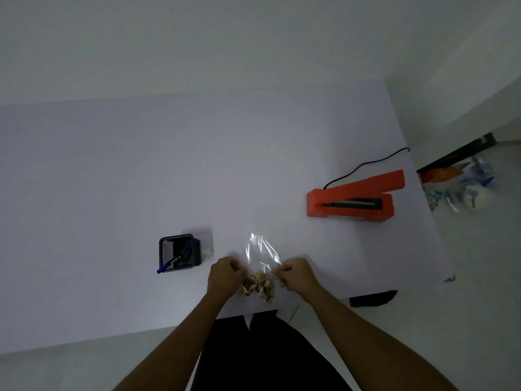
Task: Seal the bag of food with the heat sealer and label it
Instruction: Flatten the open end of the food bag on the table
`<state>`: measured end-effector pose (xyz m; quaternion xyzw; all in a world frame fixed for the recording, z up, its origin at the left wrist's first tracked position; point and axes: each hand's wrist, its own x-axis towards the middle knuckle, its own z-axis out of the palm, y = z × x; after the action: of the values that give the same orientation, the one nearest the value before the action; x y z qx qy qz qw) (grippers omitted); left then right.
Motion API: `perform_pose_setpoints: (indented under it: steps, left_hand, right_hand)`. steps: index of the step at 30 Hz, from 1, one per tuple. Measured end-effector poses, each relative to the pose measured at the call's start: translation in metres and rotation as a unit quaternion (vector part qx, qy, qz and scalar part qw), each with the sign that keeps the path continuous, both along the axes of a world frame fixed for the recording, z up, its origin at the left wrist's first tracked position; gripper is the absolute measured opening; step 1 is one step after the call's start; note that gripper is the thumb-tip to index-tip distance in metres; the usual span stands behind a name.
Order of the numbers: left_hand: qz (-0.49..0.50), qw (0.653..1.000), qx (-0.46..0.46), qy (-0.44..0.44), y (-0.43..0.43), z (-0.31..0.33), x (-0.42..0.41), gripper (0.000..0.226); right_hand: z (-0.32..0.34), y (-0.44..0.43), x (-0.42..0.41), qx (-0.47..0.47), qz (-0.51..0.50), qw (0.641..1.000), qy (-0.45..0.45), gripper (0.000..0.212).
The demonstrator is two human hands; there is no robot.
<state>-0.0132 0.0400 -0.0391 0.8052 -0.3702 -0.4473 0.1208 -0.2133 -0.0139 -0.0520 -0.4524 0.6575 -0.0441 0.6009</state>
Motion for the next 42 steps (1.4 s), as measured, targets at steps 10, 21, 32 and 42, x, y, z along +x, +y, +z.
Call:
perform_pose_setpoints:
  steps: [10,21,32,42]
  left_hand:
    - [-0.322,0.937,-0.044,-0.129,0.004,0.016,-0.042,0.038]
    - [-0.380,0.908,-0.001,-0.176,0.023,0.021,-0.058,0.081]
    - [-0.445,0.877,0.015,-0.183,0.034,0.018,-0.056,0.103]
    - [-0.478,0.858,0.022,-0.186,0.036,0.020,-0.039,0.099]
  right_hand:
    - [0.003,-0.002,0.001,0.021,0.012,1.000,-0.002,0.021]
    - [0.010,0.008,0.003,-0.129,-0.168,0.977,0.039,0.037]
    - [0.008,0.008,0.025,0.096,-0.170,0.949,-0.247,0.037]
    - [-0.008,-0.060,-0.008,0.000,-0.280,0.930,-0.238,0.040]
